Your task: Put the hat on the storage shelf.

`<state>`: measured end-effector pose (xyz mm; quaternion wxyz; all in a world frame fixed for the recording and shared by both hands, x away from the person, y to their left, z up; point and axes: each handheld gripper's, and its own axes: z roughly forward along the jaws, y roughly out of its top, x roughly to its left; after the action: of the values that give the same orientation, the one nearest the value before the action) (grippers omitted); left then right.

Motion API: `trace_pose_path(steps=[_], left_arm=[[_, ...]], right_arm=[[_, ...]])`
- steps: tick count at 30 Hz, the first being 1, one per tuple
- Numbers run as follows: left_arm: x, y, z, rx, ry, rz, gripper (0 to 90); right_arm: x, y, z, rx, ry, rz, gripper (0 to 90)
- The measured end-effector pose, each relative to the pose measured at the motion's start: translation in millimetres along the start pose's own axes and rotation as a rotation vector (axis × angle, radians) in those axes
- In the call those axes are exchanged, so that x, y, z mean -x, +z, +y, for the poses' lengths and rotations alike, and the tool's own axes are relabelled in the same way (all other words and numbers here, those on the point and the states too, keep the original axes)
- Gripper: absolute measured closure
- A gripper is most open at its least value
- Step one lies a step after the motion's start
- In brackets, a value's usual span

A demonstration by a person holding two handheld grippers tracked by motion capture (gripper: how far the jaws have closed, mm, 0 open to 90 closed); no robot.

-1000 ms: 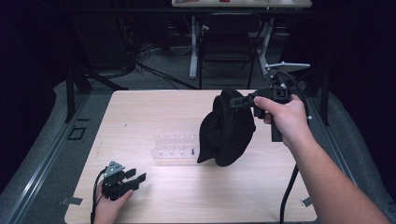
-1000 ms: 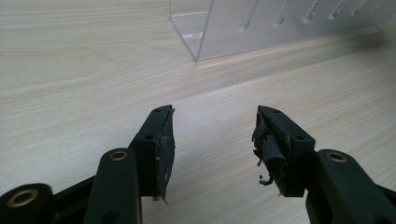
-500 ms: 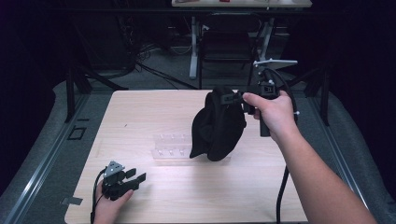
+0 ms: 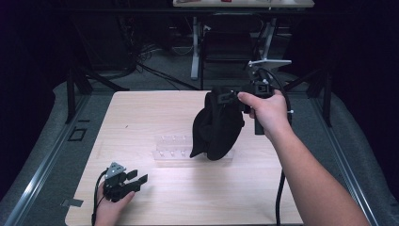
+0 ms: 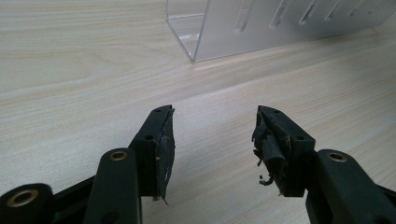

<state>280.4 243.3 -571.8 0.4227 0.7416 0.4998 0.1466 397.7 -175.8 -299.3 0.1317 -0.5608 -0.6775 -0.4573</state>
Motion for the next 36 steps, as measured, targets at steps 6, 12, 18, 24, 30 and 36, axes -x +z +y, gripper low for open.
trace_pose_path(steps=[6, 12, 18, 24, 30, 36], left_arm=[[1.5, 0.9, 0.3, -0.001, 0.004, -0.003, 47.9], [5.1, 0.0, 1.6, 0.011, -0.001, -0.015, 48.3], [14.8, -4.0, 12.7, 0.048, 0.009, -0.043, 49.6], [29.4, -7.1, 26.9, 0.073, 0.05, -0.079, 51.1], [44.3, -5.2, 45.3, 0.094, 0.113, -0.103, 52.3], [61.5, -1.4, 62.9, 0.119, 0.147, -0.137, 55.1]], right_arm=[[-0.7, 3.2, 1.2, 0.003, -0.004, 0.009, 88.7], [-2.0, 6.8, 1.2, 0.004, -0.012, 0.019, 88.7], [-1.4, 14.8, 0.7, 0.012, -0.012, 0.058, 88.6], [-2.8, 21.0, 1.5, 0.02, -0.01, 0.079, 88.6], [-8.6, 26.2, 0.1, 0.017, -0.02, 0.088, 88.6], [-10.9, 30.4, -0.7, 0.022, -0.018, 0.095, 88.6]])
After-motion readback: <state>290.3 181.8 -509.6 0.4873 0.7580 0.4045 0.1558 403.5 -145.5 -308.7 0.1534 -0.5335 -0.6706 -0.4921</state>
